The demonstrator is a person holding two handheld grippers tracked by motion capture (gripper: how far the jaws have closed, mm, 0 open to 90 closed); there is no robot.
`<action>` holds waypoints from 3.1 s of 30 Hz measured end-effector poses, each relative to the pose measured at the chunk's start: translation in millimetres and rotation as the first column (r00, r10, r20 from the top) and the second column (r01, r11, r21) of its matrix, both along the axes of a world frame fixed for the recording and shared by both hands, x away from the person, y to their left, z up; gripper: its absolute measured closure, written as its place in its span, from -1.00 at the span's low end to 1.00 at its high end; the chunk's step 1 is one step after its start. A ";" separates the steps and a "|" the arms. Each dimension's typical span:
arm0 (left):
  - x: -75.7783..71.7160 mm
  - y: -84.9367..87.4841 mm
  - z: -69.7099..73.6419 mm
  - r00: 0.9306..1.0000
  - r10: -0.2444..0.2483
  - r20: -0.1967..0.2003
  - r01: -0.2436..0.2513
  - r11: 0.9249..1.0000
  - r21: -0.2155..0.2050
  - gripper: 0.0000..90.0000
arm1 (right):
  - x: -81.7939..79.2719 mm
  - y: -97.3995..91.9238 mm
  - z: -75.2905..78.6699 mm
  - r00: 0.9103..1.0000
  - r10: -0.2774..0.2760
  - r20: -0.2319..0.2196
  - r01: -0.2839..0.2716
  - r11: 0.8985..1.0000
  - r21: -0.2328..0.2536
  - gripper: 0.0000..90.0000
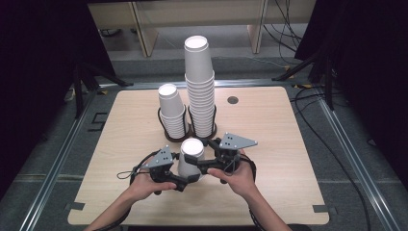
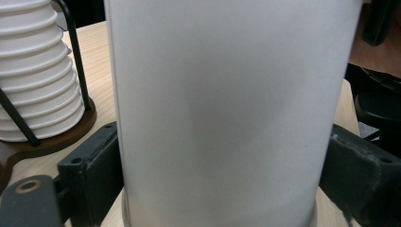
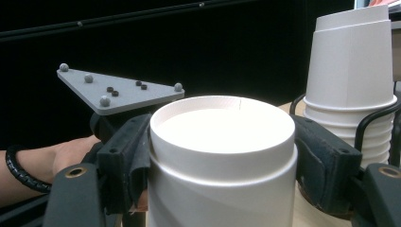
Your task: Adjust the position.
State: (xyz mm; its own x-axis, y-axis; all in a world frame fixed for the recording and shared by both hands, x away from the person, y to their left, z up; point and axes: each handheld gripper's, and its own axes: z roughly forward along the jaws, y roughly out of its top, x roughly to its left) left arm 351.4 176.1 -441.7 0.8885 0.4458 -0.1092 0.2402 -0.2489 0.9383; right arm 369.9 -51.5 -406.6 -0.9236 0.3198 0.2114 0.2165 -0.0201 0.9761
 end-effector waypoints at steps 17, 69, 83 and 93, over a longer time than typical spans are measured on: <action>2.1 5.5 3.6 1.000 -0.020 0.022 0.018 0.994 0.111 -0.67 | 2.3 2.7 -4.2 1.000 0.003 -0.025 -0.003 1.000 -0.021 -0.44; 11.9 17.6 26.7 0.979 -0.181 0.090 0.082 0.760 0.644 -0.60 | -4.9 -22.4 -13.9 0.998 -0.030 -0.049 0.026 0.996 -0.080 -0.53; 13.7 17.1 34.4 0.966 -0.246 0.074 0.116 0.675 0.729 -0.59 | -6.4 -22.8 -17.8 1.000 -0.003 -0.025 -0.001 0.989 -0.151 -0.47; 12.3 14.4 36.7 0.957 -0.285 0.044 0.149 0.620 0.771 -0.59 | -5.9 -19.6 -22.3 1.000 0.027 -0.005 -0.028 0.981 -0.193 -0.45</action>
